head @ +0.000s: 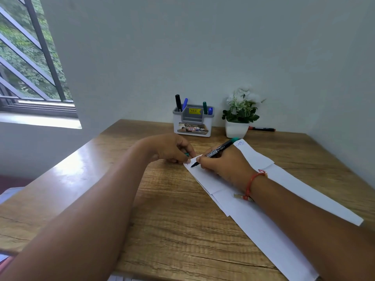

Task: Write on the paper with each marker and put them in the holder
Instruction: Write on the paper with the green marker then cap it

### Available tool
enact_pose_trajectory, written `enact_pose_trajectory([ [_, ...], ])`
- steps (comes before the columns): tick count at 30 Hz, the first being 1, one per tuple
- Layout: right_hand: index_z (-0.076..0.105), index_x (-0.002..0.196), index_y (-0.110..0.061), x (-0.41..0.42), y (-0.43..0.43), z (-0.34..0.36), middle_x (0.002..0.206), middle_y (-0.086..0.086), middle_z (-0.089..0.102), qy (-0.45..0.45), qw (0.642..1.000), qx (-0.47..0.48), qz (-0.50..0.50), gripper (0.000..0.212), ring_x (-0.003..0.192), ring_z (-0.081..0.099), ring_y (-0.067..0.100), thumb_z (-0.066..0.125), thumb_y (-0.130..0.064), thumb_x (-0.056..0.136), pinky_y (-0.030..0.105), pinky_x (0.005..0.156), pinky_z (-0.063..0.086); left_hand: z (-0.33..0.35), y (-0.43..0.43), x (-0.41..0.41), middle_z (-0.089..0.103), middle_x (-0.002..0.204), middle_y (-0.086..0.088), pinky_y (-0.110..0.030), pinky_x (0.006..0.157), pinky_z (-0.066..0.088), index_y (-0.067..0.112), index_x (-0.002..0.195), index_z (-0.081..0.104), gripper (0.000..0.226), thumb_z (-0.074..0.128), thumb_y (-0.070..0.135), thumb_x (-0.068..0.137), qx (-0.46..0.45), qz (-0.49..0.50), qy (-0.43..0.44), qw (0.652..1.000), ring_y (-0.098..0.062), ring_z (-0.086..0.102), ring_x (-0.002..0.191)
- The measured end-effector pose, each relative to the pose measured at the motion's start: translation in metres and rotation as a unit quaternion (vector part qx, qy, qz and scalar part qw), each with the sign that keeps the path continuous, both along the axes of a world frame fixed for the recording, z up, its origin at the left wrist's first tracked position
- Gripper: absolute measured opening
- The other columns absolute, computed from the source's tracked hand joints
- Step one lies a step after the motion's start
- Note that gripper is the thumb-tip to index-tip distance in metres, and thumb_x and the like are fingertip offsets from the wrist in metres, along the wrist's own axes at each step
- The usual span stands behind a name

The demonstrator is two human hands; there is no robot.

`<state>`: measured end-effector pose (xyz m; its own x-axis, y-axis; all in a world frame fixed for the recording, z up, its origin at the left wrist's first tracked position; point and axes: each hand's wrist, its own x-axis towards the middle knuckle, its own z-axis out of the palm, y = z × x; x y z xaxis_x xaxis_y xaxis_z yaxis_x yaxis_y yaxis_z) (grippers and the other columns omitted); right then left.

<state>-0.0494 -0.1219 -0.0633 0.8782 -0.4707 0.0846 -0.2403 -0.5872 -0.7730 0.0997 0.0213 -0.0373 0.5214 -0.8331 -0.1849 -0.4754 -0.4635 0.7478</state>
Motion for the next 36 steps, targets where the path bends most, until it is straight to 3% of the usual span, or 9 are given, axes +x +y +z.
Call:
enact_pose_trajectory([
  [4, 0.074, 0.083, -0.011, 0.0014, 0.0007, -0.0018, 0.073, -0.002, 0.070, -0.002, 1.000, -0.009, 0.007, 0.034, 0.068, 0.060, 0.009, 0.073, -0.045, 0.084, 0.023, 0.058, 0.044, -0.0003, 0.0003, -0.0007, 0.066, 0.076, 0.001, -0.014, 0.053, 0.046, 0.011, 0.106, 0.073, 0.022, 0.072, 0.003, 0.085, 0.000, 0.001, 0.003, 1.000, -0.005, 0.058, 0.061],
  [8, 0.080, 0.088, -0.019, 0.0025, -0.0022, -0.0007, 0.083, 0.000, 0.077, -0.033, 0.998, 0.049, 0.038, 0.019, 0.075, 0.066, 0.011, 0.073, -0.036, 0.084, 0.036, 0.069, 0.055, 0.0004, -0.0005, -0.0008, 0.066, 0.080, -0.001, -0.013, 0.053, 0.046, 0.011, 0.107, 0.073, 0.023, 0.073, 0.004, 0.085, 0.003, 0.003, 0.000, 1.000, -0.007, 0.057, 0.063],
  [12, 0.081, 0.086, -0.034, 0.0003, -0.0010, 0.0024, 0.083, -0.003, 0.075, -0.037, 0.995, 0.049, 0.074, 0.014, 0.071, 0.060, 0.006, 0.072, -0.024, 0.084, 0.026, 0.062, 0.046, -0.0007, -0.0004, 0.0003, 0.064, 0.079, -0.002, -0.014, 0.054, 0.046, 0.010, 0.108, 0.073, 0.023, 0.073, 0.004, 0.086, -0.001, 0.000, 0.001, 1.000, -0.008, 0.057, 0.065],
  [16, 0.081, 0.090, -0.023, -0.0039, 0.0014, 0.0032, 0.087, -0.002, 0.077, -0.046, 0.993, 0.068, 0.081, 0.010, 0.072, 0.061, -0.001, 0.073, -0.020, 0.085, 0.015, 0.061, 0.046, -0.0017, -0.0001, 0.0016, 0.066, 0.079, -0.002, -0.017, 0.057, 0.047, 0.011, 0.107, 0.073, 0.023, 0.074, 0.005, 0.085, -0.002, -0.002, 0.010, 1.000, -0.011, 0.059, 0.069],
  [21, 0.080, 0.092, -0.020, -0.0025, 0.0034, 0.0009, 0.087, 0.002, 0.078, -0.033, 0.996, 0.032, 0.070, 0.013, 0.088, 0.070, 0.016, 0.072, -0.027, 0.084, 0.027, 0.070, 0.050, -0.0004, -0.0007, 0.0003, 0.066, 0.081, -0.003, -0.016, 0.056, 0.048, 0.010, 0.108, 0.072, 0.024, 0.073, 0.003, 0.085, 0.000, -0.001, 0.011, 1.000, -0.011, 0.059, 0.069],
  [25, 0.079, 0.098, -0.024, -0.0005, 0.0023, 0.0014, 0.088, -0.001, 0.076, -0.013, 0.998, 0.002, 0.060, 0.019, 0.085, 0.066, 0.011, 0.072, -0.035, 0.085, 0.025, 0.067, 0.049, 0.0000, -0.0003, -0.0004, 0.067, 0.084, -0.004, -0.017, 0.058, 0.048, 0.011, 0.107, 0.073, 0.023, 0.072, 0.003, 0.086, 0.003, -0.001, 0.006, 1.000, -0.012, 0.059, 0.071],
  [29, 0.074, 0.087, -0.014, 0.0008, 0.0042, 0.0027, 0.080, 0.007, 0.071, 0.003, 0.998, 0.004, 0.062, 0.025, 0.078, 0.065, 0.021, 0.070, -0.037, 0.080, 0.043, 0.066, 0.052, -0.0002, 0.0002, -0.0010, 0.066, 0.081, -0.003, -0.016, 0.056, 0.047, 0.011, 0.108, 0.072, 0.024, 0.072, 0.003, 0.085, 0.002, 0.001, 0.007, 1.000, -0.010, 0.059, 0.068],
  [32, 0.074, 0.078, -0.011, 0.0005, 0.0041, 0.0030, 0.064, -0.003, 0.061, -0.005, 0.999, 0.010, 0.049, 0.021, 0.062, 0.053, 0.008, 0.073, -0.032, 0.084, 0.026, 0.056, 0.040, 0.0002, 0.0001, -0.0014, 0.066, 0.078, -0.001, -0.015, 0.055, 0.046, 0.011, 0.107, 0.072, 0.024, 0.073, 0.003, 0.085, 0.001, 0.002, 0.006, 1.000, -0.009, 0.058, 0.065],
  [36, 0.080, 0.077, -0.016, 0.0006, 0.0019, 0.0018, 0.070, -0.008, 0.071, -0.035, 0.998, 0.035, 0.029, 0.018, 0.062, 0.059, 0.002, 0.077, -0.032, 0.085, 0.019, 0.059, 0.043, 0.0011, -0.0011, -0.0022, 0.065, 0.075, 0.001, -0.014, 0.052, 0.045, 0.010, 0.107, 0.072, 0.023, 0.073, 0.003, 0.085, 0.003, 0.006, 0.005, 1.000, -0.007, 0.057, 0.061],
])
